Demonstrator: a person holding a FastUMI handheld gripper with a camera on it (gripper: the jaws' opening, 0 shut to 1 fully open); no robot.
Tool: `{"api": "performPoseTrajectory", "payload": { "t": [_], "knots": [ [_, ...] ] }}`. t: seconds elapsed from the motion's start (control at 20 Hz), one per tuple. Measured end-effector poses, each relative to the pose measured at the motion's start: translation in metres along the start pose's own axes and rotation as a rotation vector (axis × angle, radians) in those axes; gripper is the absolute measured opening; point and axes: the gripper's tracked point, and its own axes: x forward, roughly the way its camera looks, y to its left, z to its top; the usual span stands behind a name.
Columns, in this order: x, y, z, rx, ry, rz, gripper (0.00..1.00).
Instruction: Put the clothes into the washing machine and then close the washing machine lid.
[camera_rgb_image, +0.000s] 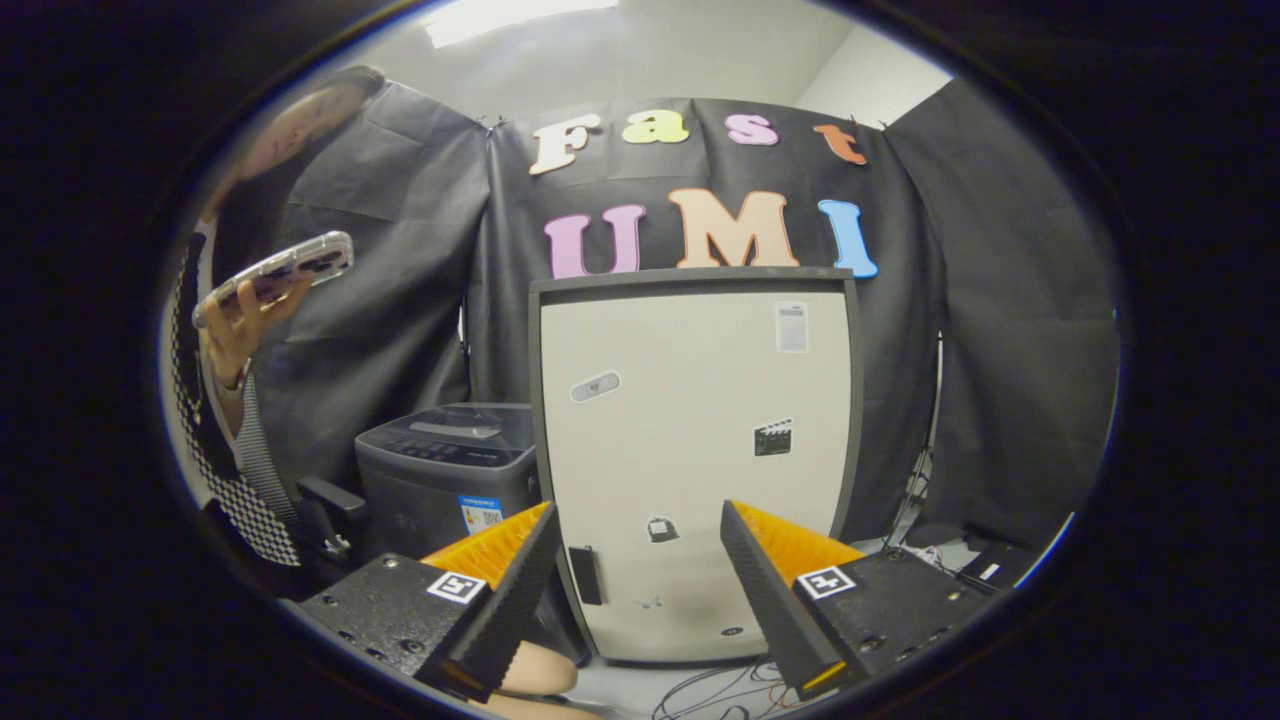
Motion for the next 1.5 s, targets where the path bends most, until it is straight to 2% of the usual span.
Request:
{"api": "performPoseTrajectory", "payload": {
  "t": [1.5],
  "knots": [
    [-0.0013,0.0052,0.0002,0.0,0.003,0.032,0.98]
  ]
}}
